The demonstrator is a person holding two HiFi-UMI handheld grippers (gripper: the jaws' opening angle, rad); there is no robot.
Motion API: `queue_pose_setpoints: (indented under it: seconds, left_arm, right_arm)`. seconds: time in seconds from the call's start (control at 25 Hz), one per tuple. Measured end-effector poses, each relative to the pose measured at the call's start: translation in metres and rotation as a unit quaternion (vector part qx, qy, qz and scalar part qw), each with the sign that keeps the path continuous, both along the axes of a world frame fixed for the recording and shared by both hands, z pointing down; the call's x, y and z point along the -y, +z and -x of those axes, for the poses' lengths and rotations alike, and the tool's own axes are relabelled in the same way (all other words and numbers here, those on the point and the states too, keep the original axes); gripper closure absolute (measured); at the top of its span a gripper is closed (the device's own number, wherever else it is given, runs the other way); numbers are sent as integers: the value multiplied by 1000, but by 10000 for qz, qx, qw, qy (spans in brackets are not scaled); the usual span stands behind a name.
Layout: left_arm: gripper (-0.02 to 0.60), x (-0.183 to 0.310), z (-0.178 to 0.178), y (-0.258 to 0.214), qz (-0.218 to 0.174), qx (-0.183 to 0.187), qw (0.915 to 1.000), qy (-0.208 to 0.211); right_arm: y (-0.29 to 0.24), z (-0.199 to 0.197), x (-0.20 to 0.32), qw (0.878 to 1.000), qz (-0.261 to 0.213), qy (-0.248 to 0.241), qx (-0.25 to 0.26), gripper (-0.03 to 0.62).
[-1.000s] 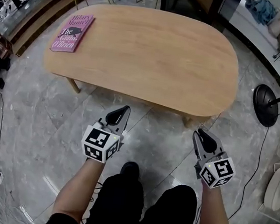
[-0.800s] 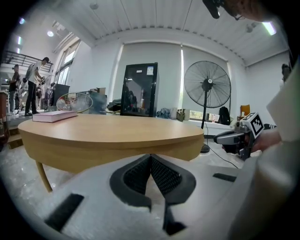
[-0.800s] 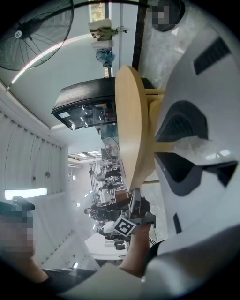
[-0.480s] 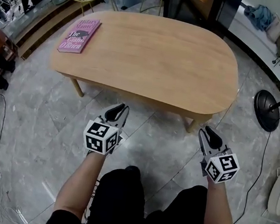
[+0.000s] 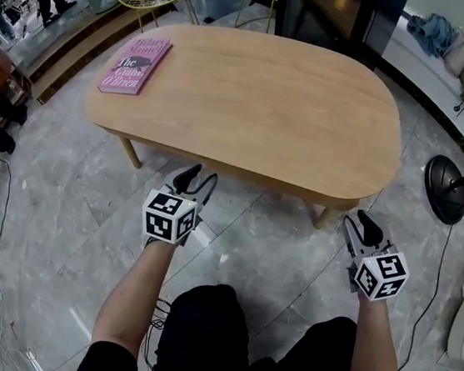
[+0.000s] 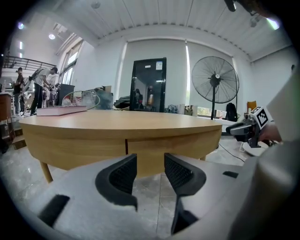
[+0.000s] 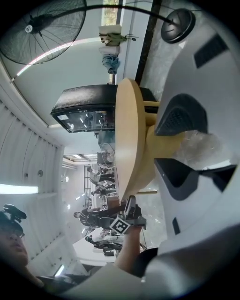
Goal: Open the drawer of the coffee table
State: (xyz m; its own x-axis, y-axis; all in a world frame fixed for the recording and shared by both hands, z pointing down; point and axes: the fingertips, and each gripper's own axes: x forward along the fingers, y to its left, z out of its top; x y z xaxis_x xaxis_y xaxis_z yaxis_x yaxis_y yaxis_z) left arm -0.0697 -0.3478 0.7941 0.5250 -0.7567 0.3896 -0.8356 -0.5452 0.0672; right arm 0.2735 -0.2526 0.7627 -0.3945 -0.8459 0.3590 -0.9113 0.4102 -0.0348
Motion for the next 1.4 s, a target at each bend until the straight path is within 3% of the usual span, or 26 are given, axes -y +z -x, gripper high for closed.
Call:
queue_pose_setpoints:
  seconds: [0.24, 0.36, 0.68, 1.0, 1.4]
  left_arm:
    - [307, 22, 0, 17, 76, 184, 9996, 204]
    - [285, 30, 2, 21, 90, 248, 9993, 283]
    - [285, 38, -5, 24, 137, 290, 9984, 464]
    - [269, 34, -11, 26, 191, 471, 9975, 488]
    - [321, 33, -10, 26, 216, 501, 9978, 386]
  right_arm:
    - [17, -5, 17, 9998, 132, 115, 44, 401]
    - [16, -10, 20, 9998, 42, 205, 16, 462]
    - [19, -8, 22, 9998, 21, 113, -176, 448]
    - [33, -16, 30, 9998, 113, 136, -55, 405]
    - [35, -4, 42, 9999, 39, 70, -71, 416]
